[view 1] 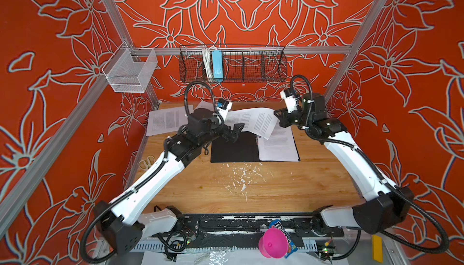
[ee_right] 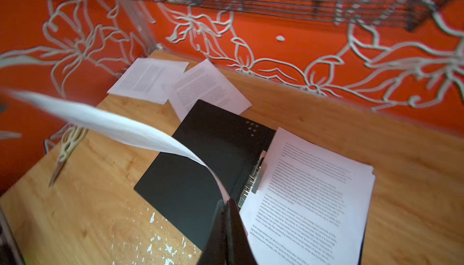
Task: Put the files into the folder
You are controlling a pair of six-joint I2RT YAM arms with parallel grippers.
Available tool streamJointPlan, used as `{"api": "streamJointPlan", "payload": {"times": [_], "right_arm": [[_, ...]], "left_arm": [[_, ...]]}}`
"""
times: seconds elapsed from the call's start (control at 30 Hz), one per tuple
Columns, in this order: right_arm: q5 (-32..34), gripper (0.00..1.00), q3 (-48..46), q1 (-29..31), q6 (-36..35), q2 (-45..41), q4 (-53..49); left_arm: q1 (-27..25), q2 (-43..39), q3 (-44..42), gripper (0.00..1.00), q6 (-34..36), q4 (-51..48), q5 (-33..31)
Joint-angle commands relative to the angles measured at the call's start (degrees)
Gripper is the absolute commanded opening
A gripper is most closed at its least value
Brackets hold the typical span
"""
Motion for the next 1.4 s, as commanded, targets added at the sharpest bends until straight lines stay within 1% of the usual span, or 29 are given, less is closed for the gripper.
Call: {"api": "streamJointPlan", "payload": {"times": [0.0, 0.03, 0.07, 0.17, 0.27, 0.33, 0.4, 0.53, 0.63, 0.73, 0.93, 1.2, 1.37], "right_arm": [[0.6, 0.0, -2.6, -6.2, 16.3, 0.7, 1.1], [-0.8, 0.0, -2.6, -8.8, 19.4, 1.3, -0.3], [-3.7, 0.0, -3.3, -12.1, 22.7, 1.8, -0.8], [-10.6, 0.0, -10.5, -19.4, 32.8, 2.0, 4.5], [-13.4, 0.0, -18.8, -23.5, 40.3, 2.3, 10.1], [-13.9, 0.0, -23.5, -24.9, 42.7, 2.4, 13.9], [-14.3, 0.0, -25.8, -25.5, 42.8, 3.3, 14.6], [-12.8, 0.0, -26.8, -25.4, 39.4, 3.0, 12.5], [-11.8, 0.0, -27.5, -25.4, 36.6, 1.9, 9.9], [-10.0, 0.0, -30.6, -25.5, 35.3, -0.3, 9.8], [-9.8, 0.0, -37.0, -25.2, 36.0, -2.2, 14.0], [-9.6, 0.0, -37.7, -24.7, 34.8, -2.4, 14.7], [-8.3, 0.0, -39.0, -24.0, 37.6, -3.0, 17.5]], "left_arm": [[0.0, -6.9, -5.0, 0.98, -10.0, -6.9, 1.9], [0.0, -10.0, -6.3, 0.98, -10.0, -7.6, 2.6], [0.0, -12.5, -7.5, 0.98, -10.1, -9.0, 2.8], [0.0, -17.9, -10.3, 0.98, -9.6, -13.3, 3.4], [0.0, -21.6, -12.7, 0.98, -8.3, -17.6, 5.4], [0.0, -24.0, -15.3, 0.98, -8.2, -18.6, 5.4], [0.0, -26.3, -18.5, 0.98, -7.6, -18.6, 5.8], [0.0, -29.8, -23.3, 0.98, -7.7, -17.6, 4.8], [0.1, -31.1, -24.5, 0.98, -7.8, -19.0, 5.1], [0.1, -31.5, -25.5, 0.98, -8.1, -18.8, 4.9], [0.3, -30.1, -25.1, 0.98, -8.5, -19.0, 5.6], [0.4, -29.9, -25.5, 0.98, -8.8, -18.6, 6.3], [0.4, -29.6, -25.6, 0.98, -9.1, -18.4, 6.5]]}}
